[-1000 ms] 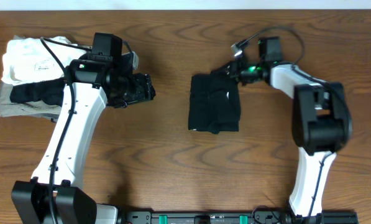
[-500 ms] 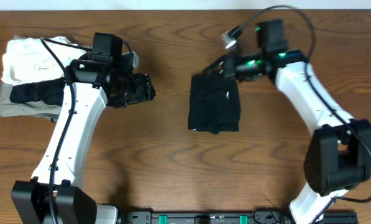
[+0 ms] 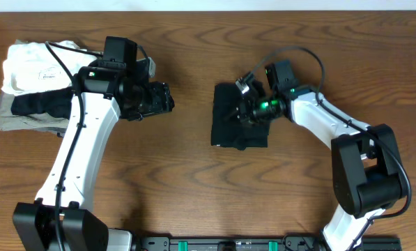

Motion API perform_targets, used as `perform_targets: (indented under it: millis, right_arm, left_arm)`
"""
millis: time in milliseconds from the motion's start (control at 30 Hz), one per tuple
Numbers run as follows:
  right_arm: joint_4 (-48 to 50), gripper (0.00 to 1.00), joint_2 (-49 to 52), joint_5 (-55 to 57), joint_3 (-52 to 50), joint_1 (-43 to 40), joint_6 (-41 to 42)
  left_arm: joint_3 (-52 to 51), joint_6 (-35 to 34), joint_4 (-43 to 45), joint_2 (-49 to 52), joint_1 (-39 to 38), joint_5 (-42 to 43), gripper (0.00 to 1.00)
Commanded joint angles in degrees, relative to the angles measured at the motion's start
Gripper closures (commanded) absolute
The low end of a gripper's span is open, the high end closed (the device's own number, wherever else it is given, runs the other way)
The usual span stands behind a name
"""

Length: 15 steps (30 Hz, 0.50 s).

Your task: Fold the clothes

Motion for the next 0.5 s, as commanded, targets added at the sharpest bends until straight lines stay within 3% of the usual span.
perform_targets:
  millis: [0, 467]
  right_arm:
    - [1.42, 0.99, 1.44, -0.13, -3.45, -1.95, 1.11]
    - [2.82, 0.99, 5.33, 0.28, -5.81, -15.41, -0.81]
  left_arm:
    - [-0.22, 0.52, -0.13, 0.37, 0.15, -0.72, 0.30]
    - [-0.22, 0.57, -0.46, 0.37, 0.15, -0.72, 0.30]
